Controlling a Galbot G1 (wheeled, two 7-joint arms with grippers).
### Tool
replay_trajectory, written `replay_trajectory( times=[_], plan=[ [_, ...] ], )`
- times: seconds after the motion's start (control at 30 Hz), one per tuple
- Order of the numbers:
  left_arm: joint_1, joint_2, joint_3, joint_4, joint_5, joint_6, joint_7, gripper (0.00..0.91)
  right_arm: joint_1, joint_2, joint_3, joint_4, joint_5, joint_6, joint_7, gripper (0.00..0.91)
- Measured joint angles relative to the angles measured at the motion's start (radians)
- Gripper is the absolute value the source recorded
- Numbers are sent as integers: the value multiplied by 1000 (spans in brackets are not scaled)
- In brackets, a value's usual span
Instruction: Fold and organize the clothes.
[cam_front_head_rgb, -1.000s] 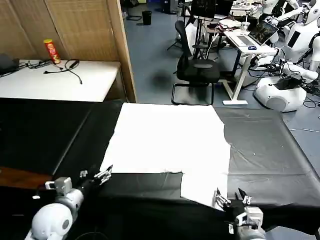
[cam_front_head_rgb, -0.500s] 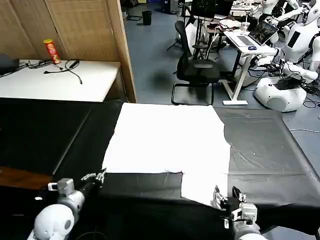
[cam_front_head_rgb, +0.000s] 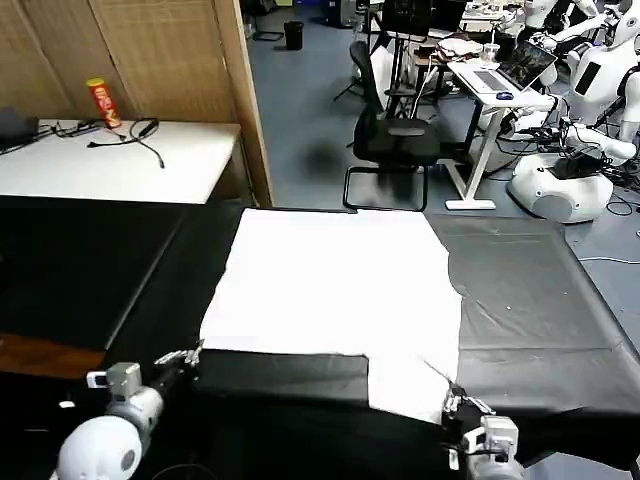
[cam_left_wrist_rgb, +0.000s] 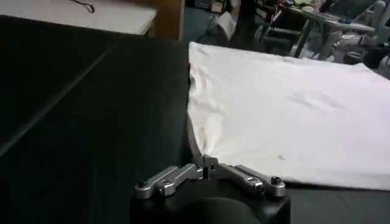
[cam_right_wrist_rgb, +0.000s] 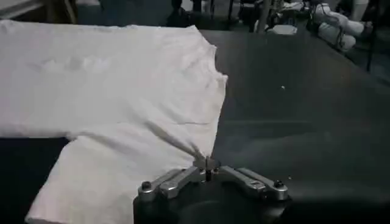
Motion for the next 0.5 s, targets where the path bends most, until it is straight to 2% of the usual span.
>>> replay_trajectory(
  times=[0.23,0.33,0.5],
  plan=[
    [88,-18,-42,-69,-18,-41,-7,0,70,-26,35,-46,49,123,-93,0],
    [73,-42,-33,-68,-10,-88,-6,0,135,-42,30,-100,61,167,-130,0],
    [-11,-100,3,-35,35,-136,-4,0,266,-60,0,-209,60,201,-164,0]
  ],
)
